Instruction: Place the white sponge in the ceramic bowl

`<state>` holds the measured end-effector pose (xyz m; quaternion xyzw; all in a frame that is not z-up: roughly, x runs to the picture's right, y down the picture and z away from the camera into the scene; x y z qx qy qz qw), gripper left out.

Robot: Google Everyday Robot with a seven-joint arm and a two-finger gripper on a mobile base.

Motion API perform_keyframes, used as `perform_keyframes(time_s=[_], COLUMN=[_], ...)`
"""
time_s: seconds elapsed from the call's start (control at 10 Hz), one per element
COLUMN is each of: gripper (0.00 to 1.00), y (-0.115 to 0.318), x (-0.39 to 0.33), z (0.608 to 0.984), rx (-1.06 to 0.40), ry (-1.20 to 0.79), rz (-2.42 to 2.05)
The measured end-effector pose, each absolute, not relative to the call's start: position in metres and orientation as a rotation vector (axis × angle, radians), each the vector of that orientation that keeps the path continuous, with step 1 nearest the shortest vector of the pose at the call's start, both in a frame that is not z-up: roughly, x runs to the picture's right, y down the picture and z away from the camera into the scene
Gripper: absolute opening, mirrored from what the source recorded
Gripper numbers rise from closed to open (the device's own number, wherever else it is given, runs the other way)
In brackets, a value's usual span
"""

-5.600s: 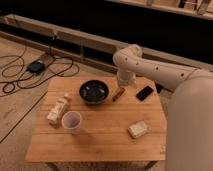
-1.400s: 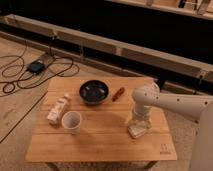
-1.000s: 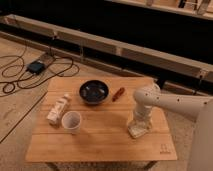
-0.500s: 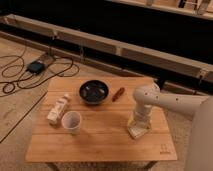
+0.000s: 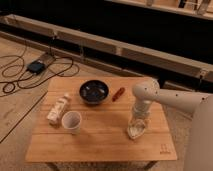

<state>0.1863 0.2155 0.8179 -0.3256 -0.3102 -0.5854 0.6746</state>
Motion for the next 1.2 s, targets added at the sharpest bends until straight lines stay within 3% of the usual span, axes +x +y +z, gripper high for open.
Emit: perform_keyframes(time_s=[0.8,1.2], gripper=[0.00,0.00], y=[0.161,0.098], x=[0.166,0.142], z=[0.814,0.812], rx=[-0.638,-0.513], ry=[-0.732,-0.726], rz=[-1.331,-1.379])
